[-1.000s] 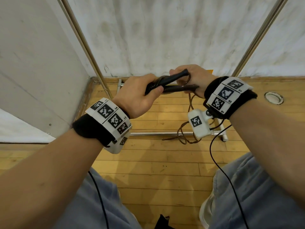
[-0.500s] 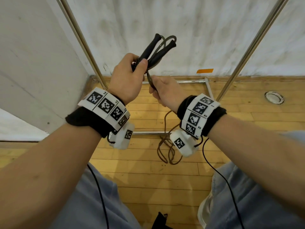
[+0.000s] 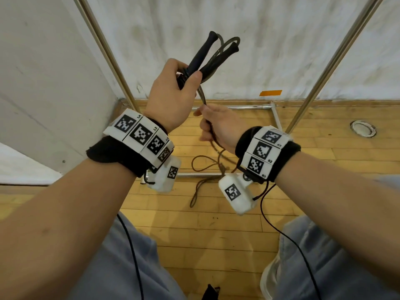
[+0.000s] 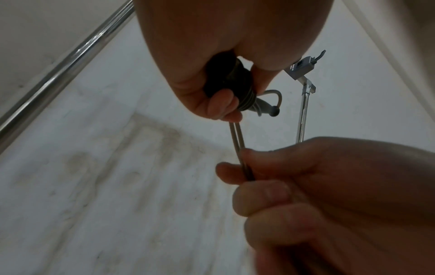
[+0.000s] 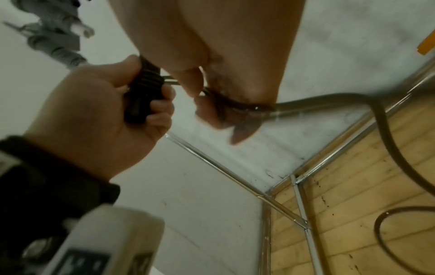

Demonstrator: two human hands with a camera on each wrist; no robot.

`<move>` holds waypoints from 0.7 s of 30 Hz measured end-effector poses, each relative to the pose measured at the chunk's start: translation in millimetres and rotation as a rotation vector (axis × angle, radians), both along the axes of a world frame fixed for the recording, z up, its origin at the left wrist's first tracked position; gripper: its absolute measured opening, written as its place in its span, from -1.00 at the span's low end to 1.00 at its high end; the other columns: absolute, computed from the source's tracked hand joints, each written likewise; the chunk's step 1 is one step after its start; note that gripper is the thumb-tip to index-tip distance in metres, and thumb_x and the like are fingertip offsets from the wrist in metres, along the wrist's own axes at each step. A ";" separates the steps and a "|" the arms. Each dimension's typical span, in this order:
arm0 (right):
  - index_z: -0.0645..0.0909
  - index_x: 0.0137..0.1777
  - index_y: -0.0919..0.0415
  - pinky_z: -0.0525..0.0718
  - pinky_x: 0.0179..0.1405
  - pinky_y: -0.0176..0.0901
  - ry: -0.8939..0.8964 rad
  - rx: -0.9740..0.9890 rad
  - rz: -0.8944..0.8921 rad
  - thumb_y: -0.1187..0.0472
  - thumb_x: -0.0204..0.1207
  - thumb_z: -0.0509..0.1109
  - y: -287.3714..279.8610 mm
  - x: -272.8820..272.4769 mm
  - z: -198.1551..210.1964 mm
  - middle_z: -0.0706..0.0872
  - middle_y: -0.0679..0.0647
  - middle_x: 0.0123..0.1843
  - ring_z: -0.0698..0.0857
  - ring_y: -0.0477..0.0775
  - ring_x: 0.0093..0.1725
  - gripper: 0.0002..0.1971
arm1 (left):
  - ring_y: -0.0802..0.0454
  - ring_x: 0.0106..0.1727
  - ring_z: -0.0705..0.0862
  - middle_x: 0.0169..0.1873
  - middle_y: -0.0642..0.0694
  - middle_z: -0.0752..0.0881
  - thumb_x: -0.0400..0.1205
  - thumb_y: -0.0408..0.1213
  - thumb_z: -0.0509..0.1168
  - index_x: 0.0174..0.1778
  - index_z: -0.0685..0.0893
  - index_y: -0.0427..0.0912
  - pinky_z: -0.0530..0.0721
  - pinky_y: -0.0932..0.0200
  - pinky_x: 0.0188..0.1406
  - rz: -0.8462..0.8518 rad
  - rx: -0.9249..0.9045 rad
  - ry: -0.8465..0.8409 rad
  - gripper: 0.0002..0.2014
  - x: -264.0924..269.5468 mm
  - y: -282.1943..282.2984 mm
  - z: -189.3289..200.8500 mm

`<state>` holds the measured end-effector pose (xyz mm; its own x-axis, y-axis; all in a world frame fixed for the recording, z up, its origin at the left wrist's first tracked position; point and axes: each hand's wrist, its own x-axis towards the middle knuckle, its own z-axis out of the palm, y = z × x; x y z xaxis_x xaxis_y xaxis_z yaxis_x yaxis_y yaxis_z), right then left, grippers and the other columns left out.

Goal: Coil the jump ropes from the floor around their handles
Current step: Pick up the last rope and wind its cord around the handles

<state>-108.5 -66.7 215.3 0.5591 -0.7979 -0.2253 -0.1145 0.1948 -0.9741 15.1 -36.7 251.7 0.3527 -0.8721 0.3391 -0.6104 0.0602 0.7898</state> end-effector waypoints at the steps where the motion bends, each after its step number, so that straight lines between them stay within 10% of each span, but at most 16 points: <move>1: 0.50 -0.07 0.15 0.45 -0.46 -0.16 0.037 -0.025 -0.024 0.13 0.72 0.07 1.0 1.2 -0.3 0.40 -0.01 -0.47 0.37 -0.04 -0.54 -0.78 | 0.06 -0.12 0.70 -0.13 -0.08 0.74 0.69 -0.06 0.22 0.14 0.49 -0.16 0.58 0.32 -0.22 -0.010 0.005 -0.007 -0.75 0.7 0.6 0.3; 9: 0.35 -0.43 0.14 0.33 -0.48 -0.25 0.352 -0.519 0.055 -0.04 0.71 0.02 4.7 -3.8 12.5 0.33 -0.05 -0.54 0.28 -0.13 -0.59 -0.53 | 0.24 -0.24 0.61 -0.16 0.07 0.65 0.66 -0.03 0.25 0.13 0.43 -0.07 0.43 0.43 -0.38 0.024 0.061 -0.230 -0.74 23.1 4.6 -2.5; 21: 0.41 -0.43 0.21 0.31 -0.61 -0.39 0.409 -0.621 0.109 0.06 0.69 0.11 7.1 -16.6 40.3 0.29 -0.10 -0.62 0.27 -0.16 -0.68 -0.56 | 0.27 -0.38 0.49 -0.35 0.18 0.49 0.69 0.00 0.21 0.18 0.45 -0.13 0.32 0.36 -0.49 0.057 0.174 -0.349 -0.70 25.8 -0.7 -25.4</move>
<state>-125.1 -59.6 255.6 0.6102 -0.7911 0.0411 -0.4786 -0.4095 -0.7767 40.9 -37.5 226.3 0.2921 -0.9093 0.2965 -0.8428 -0.0982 0.5292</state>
